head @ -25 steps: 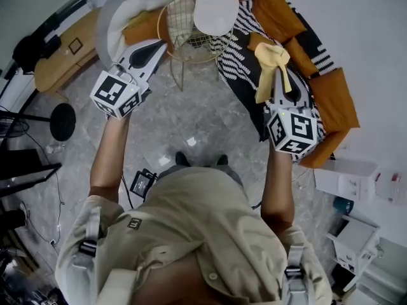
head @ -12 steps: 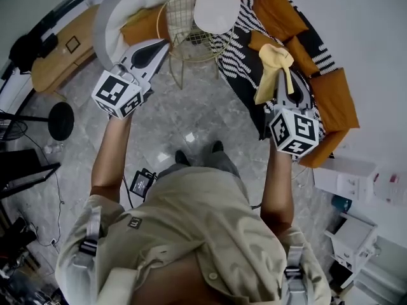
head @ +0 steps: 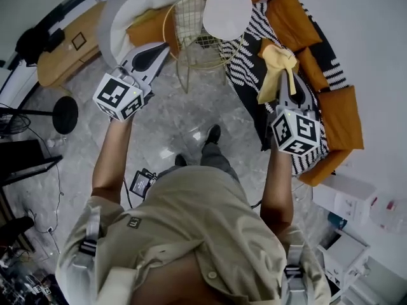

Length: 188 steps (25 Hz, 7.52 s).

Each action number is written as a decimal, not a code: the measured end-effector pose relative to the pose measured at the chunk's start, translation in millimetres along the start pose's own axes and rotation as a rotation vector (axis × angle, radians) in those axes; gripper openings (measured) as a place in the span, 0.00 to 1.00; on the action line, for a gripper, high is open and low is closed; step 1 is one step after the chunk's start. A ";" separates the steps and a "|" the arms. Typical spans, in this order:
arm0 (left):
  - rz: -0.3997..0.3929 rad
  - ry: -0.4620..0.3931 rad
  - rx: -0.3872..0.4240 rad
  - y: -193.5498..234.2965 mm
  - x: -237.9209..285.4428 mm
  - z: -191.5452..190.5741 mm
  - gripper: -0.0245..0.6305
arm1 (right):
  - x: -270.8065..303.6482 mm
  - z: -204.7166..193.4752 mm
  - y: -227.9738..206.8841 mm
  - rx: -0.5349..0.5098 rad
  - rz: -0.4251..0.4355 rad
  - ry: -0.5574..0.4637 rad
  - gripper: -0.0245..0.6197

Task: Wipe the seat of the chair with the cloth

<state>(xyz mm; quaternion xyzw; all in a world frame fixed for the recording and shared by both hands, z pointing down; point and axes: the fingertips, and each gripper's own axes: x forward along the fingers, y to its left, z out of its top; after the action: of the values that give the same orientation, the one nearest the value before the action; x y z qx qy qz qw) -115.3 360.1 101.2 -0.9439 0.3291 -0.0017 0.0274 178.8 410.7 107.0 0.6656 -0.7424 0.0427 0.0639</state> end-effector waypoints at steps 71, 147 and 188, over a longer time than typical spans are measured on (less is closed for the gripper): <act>-0.136 0.049 -0.145 272.2 270.4 -83.0 0.06 | 372.6 -29.7 -51.2 0.000 -0.078 0.198 0.11; 0.162 0.335 -0.420 329.2 302.1 -282.7 0.06 | 733.3 -306.2 5.4 -0.046 0.123 0.491 0.11; 0.119 0.343 -0.469 357.9 313.5 -308.1 0.06 | 703.0 -368.3 -68.6 0.035 -0.062 0.629 0.11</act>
<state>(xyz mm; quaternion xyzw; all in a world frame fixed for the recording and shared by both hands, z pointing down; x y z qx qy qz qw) -98.6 -130.1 385.2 -0.8895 0.3752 -0.0835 -0.2472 186.6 -233.1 576.1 0.6429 -0.6649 0.2572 0.2802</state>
